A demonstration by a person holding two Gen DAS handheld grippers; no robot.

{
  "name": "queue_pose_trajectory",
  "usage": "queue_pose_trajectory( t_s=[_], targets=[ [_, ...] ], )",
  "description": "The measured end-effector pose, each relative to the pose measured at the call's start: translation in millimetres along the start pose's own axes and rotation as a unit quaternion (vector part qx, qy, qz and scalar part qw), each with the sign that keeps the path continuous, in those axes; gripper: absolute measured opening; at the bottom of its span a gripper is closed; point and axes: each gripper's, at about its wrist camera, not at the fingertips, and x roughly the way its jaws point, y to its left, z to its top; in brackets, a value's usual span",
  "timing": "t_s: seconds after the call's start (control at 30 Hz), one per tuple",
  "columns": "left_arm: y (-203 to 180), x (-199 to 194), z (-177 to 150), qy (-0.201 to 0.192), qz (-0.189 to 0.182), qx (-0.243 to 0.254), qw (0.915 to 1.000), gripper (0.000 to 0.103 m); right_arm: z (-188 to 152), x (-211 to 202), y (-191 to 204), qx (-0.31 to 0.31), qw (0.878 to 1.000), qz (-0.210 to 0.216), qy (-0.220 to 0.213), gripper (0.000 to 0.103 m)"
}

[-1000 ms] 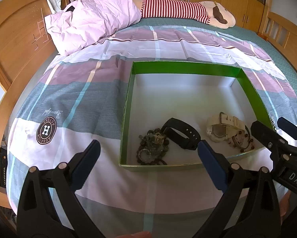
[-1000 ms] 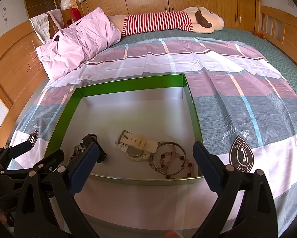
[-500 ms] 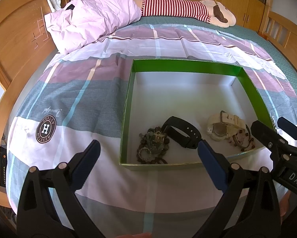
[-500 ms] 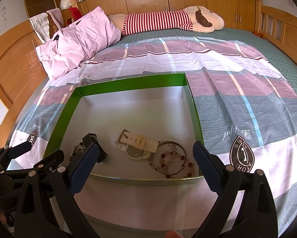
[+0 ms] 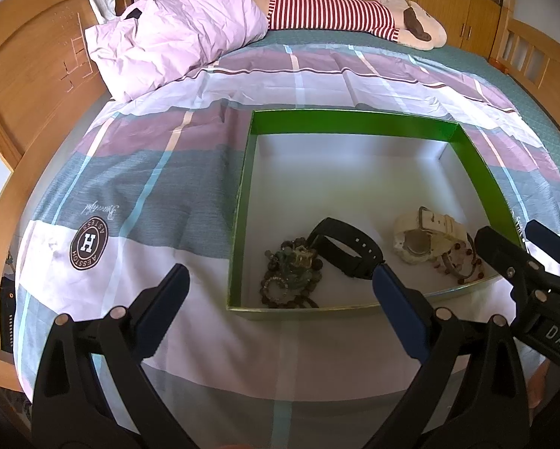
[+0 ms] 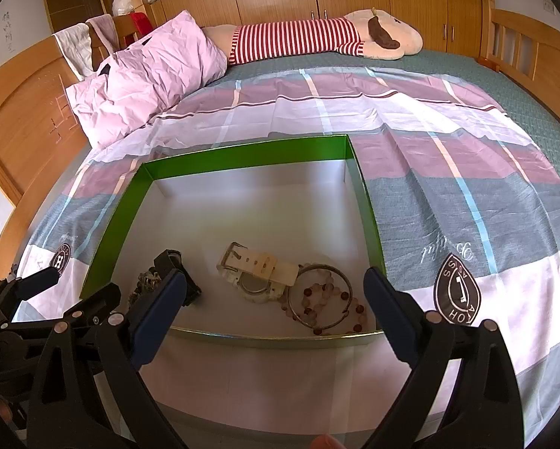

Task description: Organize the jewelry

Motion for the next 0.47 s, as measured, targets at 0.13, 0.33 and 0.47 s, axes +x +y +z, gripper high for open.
queue_pose_trajectory(
  t_s=[0.13, 0.33, 0.47],
  targets=[
    [0.3, 0.0, 0.0, 0.001, -0.001, -0.001, 1.0000, 0.099, -0.4, 0.0, 0.0, 0.000, 1.000, -0.001, 0.000, 0.096],
    [0.8, 1.6, -0.4, 0.006, 0.000, 0.000, 1.0000, 0.100, -2.1, 2.8, -0.7, 0.001, 1.000, -0.001, 0.002, 0.096],
    [1.7, 2.6, -0.5, 0.008, 0.000, -0.001, 1.0000, 0.099, -2.4, 3.4, -0.9, 0.000, 1.000, -0.002, 0.002, 0.096]
  ],
)
